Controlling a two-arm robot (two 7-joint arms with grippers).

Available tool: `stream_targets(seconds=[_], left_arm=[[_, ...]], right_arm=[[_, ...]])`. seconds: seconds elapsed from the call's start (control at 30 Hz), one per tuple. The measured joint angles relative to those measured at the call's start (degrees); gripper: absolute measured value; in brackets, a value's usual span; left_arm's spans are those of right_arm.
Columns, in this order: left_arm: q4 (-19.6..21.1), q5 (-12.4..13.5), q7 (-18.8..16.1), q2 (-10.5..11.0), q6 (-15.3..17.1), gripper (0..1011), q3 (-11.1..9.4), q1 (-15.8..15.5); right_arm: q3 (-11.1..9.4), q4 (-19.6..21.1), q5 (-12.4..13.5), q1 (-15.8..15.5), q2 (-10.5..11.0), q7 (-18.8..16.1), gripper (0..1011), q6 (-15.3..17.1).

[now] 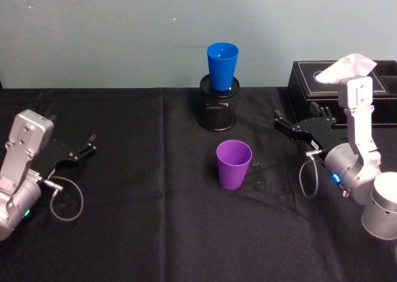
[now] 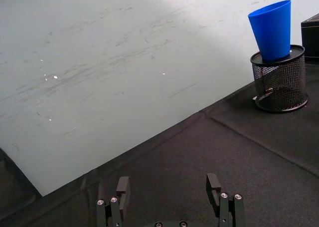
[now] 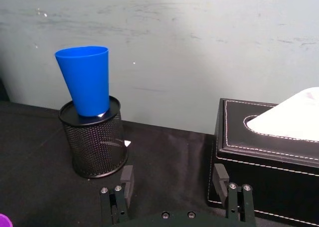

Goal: Pick up one cup with a gripper and tap it against the other cup.

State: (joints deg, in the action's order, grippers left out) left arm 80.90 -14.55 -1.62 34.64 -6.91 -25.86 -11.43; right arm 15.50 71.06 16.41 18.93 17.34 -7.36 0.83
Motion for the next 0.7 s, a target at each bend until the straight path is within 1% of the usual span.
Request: stream_targets(seconds=[0.07, 0.7], left_arm=[[0.0, 0.0, 0.0, 0.0, 0.0, 1000, 0.0, 0.0], [0.0, 0.0, 0.0, 0.0, 0.0, 1000, 0.0, 0.0]], right_arm=[[-0.2, -0.4, 0.2, 0.0, -0.3, -0.6, 1004, -0.5], [0.1, -0.2, 0.2, 0.1, 0.0, -0.6, 1004, -0.4]])
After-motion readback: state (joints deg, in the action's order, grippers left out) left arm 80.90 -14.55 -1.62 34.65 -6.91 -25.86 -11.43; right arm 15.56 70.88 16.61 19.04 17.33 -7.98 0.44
